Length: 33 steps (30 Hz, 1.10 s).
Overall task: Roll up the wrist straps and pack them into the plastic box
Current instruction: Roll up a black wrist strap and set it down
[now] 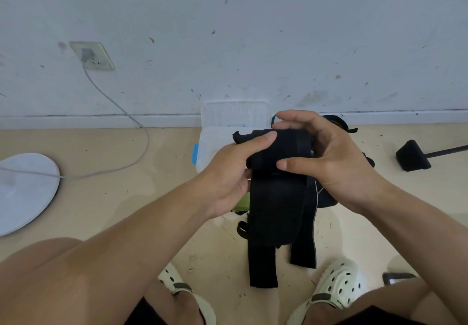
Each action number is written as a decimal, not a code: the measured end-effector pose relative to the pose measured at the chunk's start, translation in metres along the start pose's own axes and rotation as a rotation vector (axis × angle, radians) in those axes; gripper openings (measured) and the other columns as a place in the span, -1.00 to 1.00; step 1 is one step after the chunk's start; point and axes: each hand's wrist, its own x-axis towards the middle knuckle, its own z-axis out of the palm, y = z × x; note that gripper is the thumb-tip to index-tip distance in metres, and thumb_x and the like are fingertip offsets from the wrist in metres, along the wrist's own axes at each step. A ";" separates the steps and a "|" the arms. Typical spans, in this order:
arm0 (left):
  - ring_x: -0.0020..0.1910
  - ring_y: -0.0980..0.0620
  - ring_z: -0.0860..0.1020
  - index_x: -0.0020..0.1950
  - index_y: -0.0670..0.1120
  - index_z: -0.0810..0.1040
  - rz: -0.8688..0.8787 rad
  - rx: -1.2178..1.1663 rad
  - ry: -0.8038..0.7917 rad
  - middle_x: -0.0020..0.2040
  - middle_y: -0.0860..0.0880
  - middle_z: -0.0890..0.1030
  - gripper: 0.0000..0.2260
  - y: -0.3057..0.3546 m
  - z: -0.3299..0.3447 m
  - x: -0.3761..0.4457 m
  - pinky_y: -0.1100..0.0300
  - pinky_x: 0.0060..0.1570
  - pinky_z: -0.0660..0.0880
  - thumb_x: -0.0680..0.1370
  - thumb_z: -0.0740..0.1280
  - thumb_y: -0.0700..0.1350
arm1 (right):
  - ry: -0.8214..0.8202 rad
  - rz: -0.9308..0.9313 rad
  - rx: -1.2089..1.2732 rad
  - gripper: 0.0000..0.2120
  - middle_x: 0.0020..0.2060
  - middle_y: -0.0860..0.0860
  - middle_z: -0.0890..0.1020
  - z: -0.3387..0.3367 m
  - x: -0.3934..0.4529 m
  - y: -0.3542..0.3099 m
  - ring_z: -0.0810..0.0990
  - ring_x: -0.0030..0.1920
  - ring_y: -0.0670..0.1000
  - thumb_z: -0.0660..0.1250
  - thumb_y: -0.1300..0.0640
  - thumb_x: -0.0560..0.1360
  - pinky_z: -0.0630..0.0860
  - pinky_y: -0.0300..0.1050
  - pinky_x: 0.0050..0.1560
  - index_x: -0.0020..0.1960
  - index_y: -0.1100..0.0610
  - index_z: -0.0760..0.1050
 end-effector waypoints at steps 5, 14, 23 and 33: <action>0.22 -0.13 0.67 0.32 -0.15 0.63 0.089 -0.012 0.028 0.18 -0.15 0.72 -0.67 0.002 -0.002 0.001 -0.02 0.13 0.65 0.58 0.44 -0.10 | 0.002 0.212 0.137 -0.46 0.27 0.01 0.65 -0.005 0.002 0.002 0.67 0.25 0.04 0.52 -0.05 0.37 0.62 0.08 0.25 0.34 -0.05 0.57; 0.16 -0.08 0.70 0.31 -0.19 0.61 0.163 0.035 -0.034 0.15 -0.14 0.72 -0.69 0.000 -0.001 0.000 -0.04 0.11 0.67 0.56 0.44 -0.28 | -0.077 0.414 0.229 -0.54 0.21 0.11 0.70 -0.009 0.001 0.001 0.70 0.21 0.16 0.44 -0.07 0.48 0.63 0.20 0.24 0.33 0.07 0.57; 0.22 -0.08 0.68 0.31 -0.14 0.64 0.111 0.055 -0.070 0.20 -0.12 0.72 -0.59 -0.001 -0.001 0.001 -0.04 0.15 0.66 0.47 0.49 -0.10 | -0.016 0.332 0.233 -0.44 0.25 0.14 0.64 -0.015 0.001 0.002 0.74 0.11 0.10 0.57 0.15 0.31 0.69 0.01 -0.01 0.30 0.08 0.55; 0.20 -0.14 0.69 0.34 -0.08 0.63 0.001 0.004 -0.036 0.20 -0.11 0.72 -0.62 0.002 0.004 -0.006 -0.03 0.14 0.66 0.56 0.44 0.02 | 0.043 0.092 -0.022 -0.46 0.13 0.00 0.69 -0.012 -0.001 0.005 0.67 0.19 0.08 0.60 0.37 0.36 0.67 0.11 0.15 0.18 -0.09 0.57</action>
